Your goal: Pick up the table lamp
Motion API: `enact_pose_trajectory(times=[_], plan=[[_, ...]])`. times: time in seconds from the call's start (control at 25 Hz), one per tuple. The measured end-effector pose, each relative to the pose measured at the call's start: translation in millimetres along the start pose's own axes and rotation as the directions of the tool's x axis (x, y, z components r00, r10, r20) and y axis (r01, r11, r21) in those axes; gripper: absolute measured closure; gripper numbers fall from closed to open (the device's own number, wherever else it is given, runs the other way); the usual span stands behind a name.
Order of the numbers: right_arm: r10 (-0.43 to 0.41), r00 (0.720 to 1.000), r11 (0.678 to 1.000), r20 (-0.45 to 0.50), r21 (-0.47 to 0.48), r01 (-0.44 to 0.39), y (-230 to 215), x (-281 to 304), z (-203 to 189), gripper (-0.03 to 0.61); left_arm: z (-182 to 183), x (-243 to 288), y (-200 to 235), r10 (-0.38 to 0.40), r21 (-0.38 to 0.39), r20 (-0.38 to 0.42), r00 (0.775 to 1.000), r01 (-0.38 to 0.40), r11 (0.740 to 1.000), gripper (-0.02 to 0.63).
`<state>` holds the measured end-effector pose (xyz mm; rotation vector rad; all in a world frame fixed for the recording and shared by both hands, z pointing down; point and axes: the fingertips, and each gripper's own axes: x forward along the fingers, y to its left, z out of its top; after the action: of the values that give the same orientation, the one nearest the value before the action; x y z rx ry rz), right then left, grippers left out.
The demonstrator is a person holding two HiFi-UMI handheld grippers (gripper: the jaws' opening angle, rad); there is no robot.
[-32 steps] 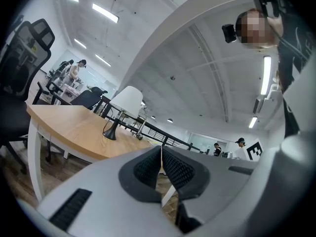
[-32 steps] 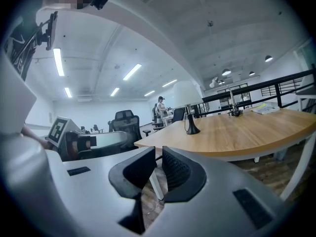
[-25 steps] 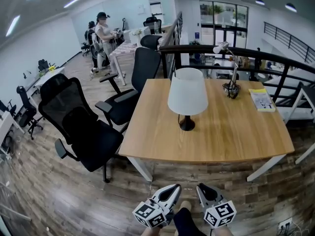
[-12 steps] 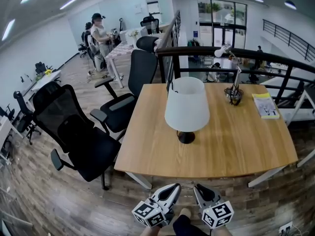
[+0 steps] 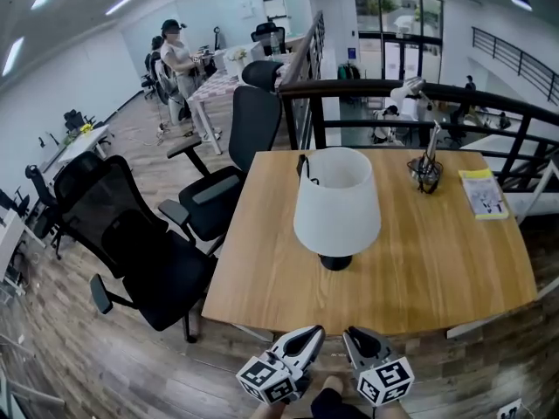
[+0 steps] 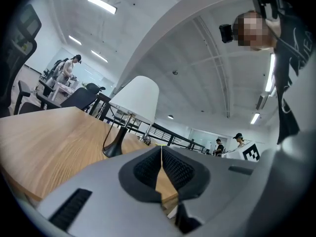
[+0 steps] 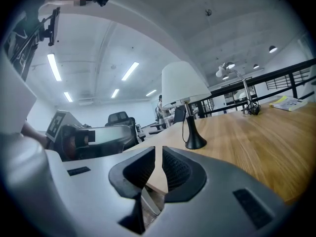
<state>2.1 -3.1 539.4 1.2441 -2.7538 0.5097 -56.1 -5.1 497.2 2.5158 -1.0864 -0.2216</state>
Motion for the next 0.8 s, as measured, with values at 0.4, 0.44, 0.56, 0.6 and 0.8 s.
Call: enact_pose_trajectory(times=[0.4, 0.44, 0.56, 0.6, 0.8], plan=[[0.018, 1.000, 1.000, 0.002, 0.010, -0.018, -23.2, 35.3, 9.2, 0.520, 6.9, 36.8, 21.6, -0.030, -0.033, -0.007, 1.000, 0.030, 0.999, 0.601], [0.024, 1.000, 1.000, 0.003, 0.006, -0.024, -23.5, 38.5, 10.0, 0.520, 8.7, 37.8, 24.7, -0.024, -0.052, 0.005, 1.000, 0.024, 0.998, 0.601], [0.040, 0.999, 0.999, 0.001, 0.009, -0.040, -20.5, 44.1, 10.7, 0.520, 10.4, 35.3, 33.7, 0.003, -0.124, 0.035, 0.999, 0.001, 0.992, 0.601], [0.046, 0.999, 0.999, -0.002, 0.011, -0.046, -17.9, 44.2, 9.4, 0.520, 9.0, 33.0, 35.6, 0.010, -0.144, 0.039, 0.999, -0.004, 0.990, 0.601], [0.059, 0.998, 0.998, -0.009, 0.020, -0.058, -17.0, 48.8, 4.6, 0.520, 8.6, 35.9, 40.5, 0.007, -0.163, 0.046, 0.999, 0.001, 0.987, 0.601]])
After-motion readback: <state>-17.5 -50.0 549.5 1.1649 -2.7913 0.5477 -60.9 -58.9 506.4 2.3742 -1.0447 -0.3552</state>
